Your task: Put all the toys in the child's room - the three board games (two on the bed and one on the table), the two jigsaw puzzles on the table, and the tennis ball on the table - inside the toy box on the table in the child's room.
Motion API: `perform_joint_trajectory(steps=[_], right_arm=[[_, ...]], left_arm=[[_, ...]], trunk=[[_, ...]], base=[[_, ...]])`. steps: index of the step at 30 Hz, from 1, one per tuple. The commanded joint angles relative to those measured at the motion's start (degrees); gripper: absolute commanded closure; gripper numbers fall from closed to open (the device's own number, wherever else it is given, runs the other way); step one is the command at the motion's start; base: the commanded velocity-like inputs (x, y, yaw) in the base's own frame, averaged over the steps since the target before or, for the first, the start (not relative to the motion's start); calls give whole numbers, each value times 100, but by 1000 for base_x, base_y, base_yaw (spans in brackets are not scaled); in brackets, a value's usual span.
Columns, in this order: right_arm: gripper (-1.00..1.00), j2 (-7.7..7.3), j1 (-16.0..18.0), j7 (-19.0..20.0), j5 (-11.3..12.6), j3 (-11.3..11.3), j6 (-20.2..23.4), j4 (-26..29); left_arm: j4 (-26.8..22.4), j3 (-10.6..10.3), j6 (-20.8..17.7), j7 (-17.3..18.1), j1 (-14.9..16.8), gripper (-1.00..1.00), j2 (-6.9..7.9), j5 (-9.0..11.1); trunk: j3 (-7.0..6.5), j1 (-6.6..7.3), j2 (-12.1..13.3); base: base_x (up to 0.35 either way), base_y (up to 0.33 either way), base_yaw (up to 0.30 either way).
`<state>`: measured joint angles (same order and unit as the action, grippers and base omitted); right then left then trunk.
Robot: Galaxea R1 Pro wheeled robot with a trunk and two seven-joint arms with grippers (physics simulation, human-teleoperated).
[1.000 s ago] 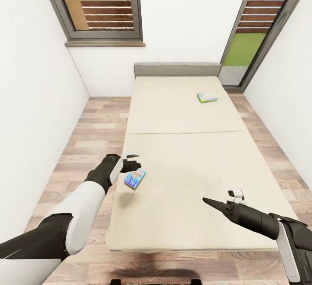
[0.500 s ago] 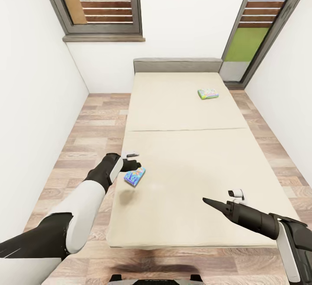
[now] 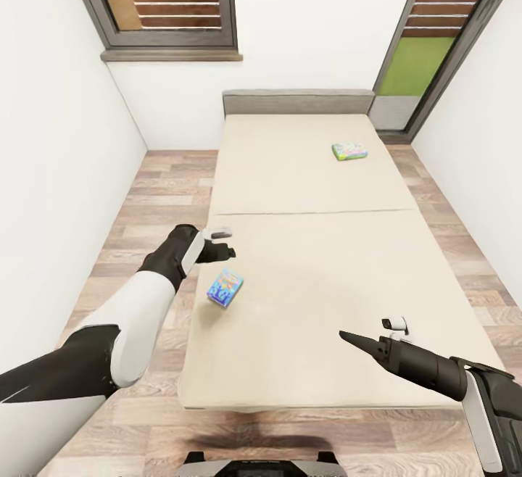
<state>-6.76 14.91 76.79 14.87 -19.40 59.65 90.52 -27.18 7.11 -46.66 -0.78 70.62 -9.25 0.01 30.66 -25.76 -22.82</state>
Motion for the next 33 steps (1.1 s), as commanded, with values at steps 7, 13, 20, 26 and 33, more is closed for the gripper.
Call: perform_joint_trajectory(steps=[7,13,20,26,33], right_arm=[[-100,-3,3,11,2,-2,35,1],[-100,-1,3,11,5,-2,35,1],[-100,0,3,11,5,-2,35,1],[-100,1,3,9,6,-2,35,1],[-100,3,29,-2,17,-6,35,1]], left_arm=[[-6,38,-98,-9,160,-100,-7,-1],[-6,42,-112,-10,243,-100,-6,-1],[-6,45,-115,-10,263,-100,-6,-3],[-3,45,-108,-16,267,-100,-12,-9],[1,40,-105,-18,268,-100,-22,-20]], trunk=[[74,-3,-10],[131,-3,-10],[197,-3,-10],[254,-3,-10],[320,-3,-10]], base=[[0,0,0],[0,0,0],[0,0,0],[0,0,0],[0,0,0]])
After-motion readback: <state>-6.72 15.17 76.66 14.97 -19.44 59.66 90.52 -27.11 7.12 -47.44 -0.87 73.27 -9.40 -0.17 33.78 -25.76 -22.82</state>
